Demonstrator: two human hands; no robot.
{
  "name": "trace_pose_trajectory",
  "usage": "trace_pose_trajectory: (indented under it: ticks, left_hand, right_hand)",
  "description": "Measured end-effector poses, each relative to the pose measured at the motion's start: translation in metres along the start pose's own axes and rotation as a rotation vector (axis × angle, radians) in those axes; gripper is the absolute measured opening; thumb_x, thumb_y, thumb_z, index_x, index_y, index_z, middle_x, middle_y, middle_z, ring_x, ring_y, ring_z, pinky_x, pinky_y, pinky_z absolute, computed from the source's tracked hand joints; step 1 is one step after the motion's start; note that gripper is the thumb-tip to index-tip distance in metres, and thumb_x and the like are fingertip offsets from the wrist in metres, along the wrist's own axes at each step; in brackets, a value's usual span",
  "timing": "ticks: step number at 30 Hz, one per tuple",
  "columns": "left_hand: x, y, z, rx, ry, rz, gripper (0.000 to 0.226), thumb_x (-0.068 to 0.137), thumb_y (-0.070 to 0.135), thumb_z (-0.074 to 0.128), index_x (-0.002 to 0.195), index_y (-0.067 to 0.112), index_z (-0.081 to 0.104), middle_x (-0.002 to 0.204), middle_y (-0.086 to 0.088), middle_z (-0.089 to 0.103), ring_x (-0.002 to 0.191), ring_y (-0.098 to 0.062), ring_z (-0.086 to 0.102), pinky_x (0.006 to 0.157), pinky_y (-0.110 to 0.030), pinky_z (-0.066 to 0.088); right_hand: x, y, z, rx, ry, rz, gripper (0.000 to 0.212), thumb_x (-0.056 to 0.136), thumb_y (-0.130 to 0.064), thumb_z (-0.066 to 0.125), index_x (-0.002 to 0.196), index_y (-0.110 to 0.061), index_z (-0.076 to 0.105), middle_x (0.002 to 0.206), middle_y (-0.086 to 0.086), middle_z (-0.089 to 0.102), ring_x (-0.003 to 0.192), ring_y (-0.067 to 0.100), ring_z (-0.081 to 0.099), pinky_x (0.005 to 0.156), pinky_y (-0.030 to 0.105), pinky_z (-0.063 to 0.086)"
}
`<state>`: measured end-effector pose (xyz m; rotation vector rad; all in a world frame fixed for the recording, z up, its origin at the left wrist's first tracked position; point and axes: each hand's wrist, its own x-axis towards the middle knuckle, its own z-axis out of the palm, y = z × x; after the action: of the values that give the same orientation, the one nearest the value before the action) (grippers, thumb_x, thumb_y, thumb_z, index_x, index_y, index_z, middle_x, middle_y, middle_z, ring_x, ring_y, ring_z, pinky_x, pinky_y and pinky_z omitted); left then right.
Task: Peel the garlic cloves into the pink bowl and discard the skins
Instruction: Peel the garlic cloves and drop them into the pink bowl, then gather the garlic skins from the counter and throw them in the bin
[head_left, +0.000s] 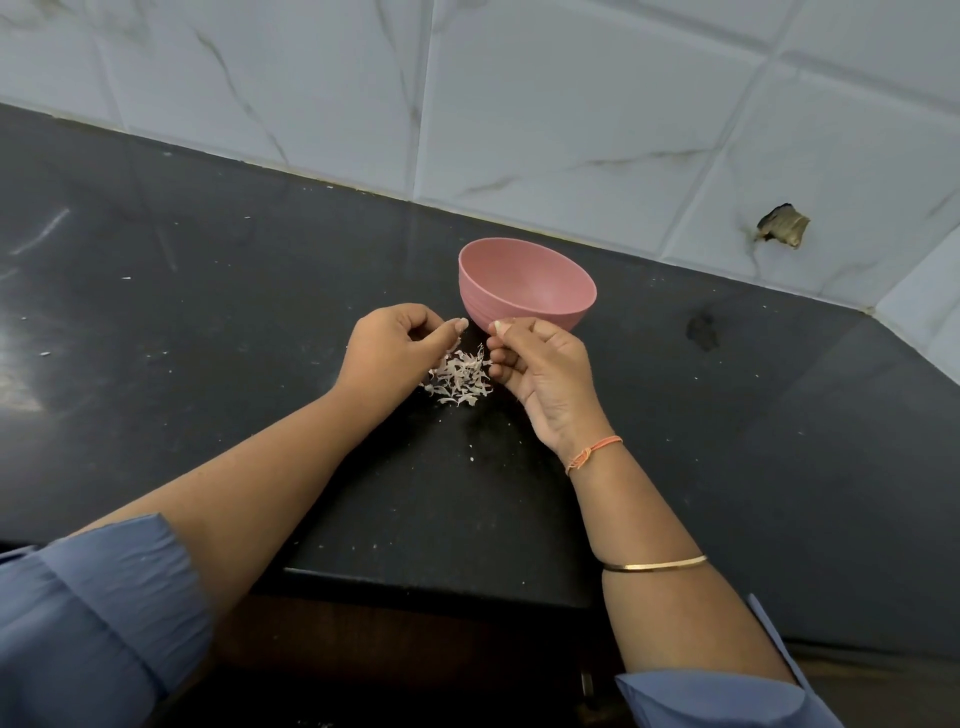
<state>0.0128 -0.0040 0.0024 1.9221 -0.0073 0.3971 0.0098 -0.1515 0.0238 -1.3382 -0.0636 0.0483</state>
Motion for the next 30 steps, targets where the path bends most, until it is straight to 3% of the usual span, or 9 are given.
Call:
trace_pose_trajectory:
  ticks: [5,10,13,17,22,25,28,30]
  left_hand:
    - [0.005,0.000,0.000,-0.041,0.055,-0.046,0.011,0.082,0.027,0.071,0.076,0.018,0.067,0.066,0.005,0.066,0.056,-0.008,0.062,0.051,-0.016,0.051]
    - [0.008,-0.005,0.001,-0.077,0.072,-0.058,0.003,0.081,0.017,0.071,0.083,0.017,0.069,0.071,0.009,0.065,0.054,0.006,0.057,0.056,-0.006,0.045]
    - [0.010,-0.007,0.000,-0.074,0.073,-0.061,0.008,0.081,0.013,0.071,0.088,0.015,0.070,0.076,0.011,0.065,0.062,0.003,0.059,0.064,-0.008,0.048]
    - [0.009,-0.006,0.000,-0.080,0.053,-0.062,0.011,0.083,0.008,0.067,0.088,0.018,0.067,0.079,0.013,0.064,0.054,0.013,0.056,0.049,-0.002,0.039]
    - [0.008,-0.007,-0.001,-0.071,0.045,-0.046,0.021,0.083,0.004,0.062,0.077,0.023,0.069,0.082,0.006,0.070,0.063,0.003,0.060,0.054,-0.005,0.043]
    - [0.008,-0.006,-0.001,-0.079,0.044,-0.036,0.022,0.082,0.003,0.061,0.076,0.022,0.069,0.082,0.005,0.070,0.067,-0.004,0.062,0.057,-0.006,0.046]
    - [0.008,-0.007,-0.001,-0.097,0.042,-0.043,0.024,0.082,0.004,0.062,0.073,0.026,0.068,0.081,0.009,0.069,0.072,-0.005,0.064,0.063,-0.007,0.049]
    - [0.009,-0.008,-0.001,-0.109,0.037,-0.044,0.028,0.081,0.003,0.061,0.071,0.028,0.067,0.080,0.010,0.069,0.073,-0.005,0.064,0.066,-0.012,0.051]
  right_hand:
    - [0.004,-0.014,-0.004,-0.114,0.190,-0.367,0.014,0.085,0.002,0.062,0.078,-0.010,0.064,0.071,0.003,0.061,0.055,0.008,0.055,0.057,0.022,0.050]
    - [0.024,-0.039,-0.009,-0.730,0.407,-0.645,0.008,0.082,-0.009,0.063,0.079,-0.016,0.065,0.076,-0.003,0.064,0.066,0.005,0.057,0.069,0.020,0.050]
    - [0.042,-0.042,-0.010,-1.008,0.361,-0.568,0.011,0.084,-0.010,0.060,0.086,-0.010,0.070,0.087,0.005,0.068,0.079,0.014,0.061,0.078,0.027,0.050]
    - [0.051,-0.037,-0.008,-1.201,0.377,-0.537,0.017,0.083,-0.004,0.050,0.088,-0.008,0.067,0.093,0.010,0.065,0.088,0.023,0.060,0.077,0.031,0.048]
    - [0.040,-0.034,-0.001,-1.166,0.334,-0.565,0.026,0.084,-0.007,0.048,0.100,-0.007,0.069,0.101,0.009,0.067,0.093,0.019,0.061,0.082,0.025,0.047]
    - [0.031,-0.034,0.001,-1.100,0.284,-0.611,0.019,0.081,-0.004,0.053,0.091,-0.010,0.069,0.092,0.003,0.067,0.079,0.010,0.059,0.078,0.021,0.050]
    - [0.019,-0.033,0.002,-1.013,0.109,-0.503,0.014,0.081,-0.003,0.060,0.086,-0.011,0.071,0.080,-0.004,0.065,0.065,-0.001,0.056,0.067,0.005,0.045]
    - [0.012,-0.030,0.004,-1.062,-0.077,-0.366,0.014,0.082,-0.007,0.064,0.091,-0.012,0.072,0.080,-0.003,0.066,0.065,-0.001,0.058,0.067,0.005,0.044]
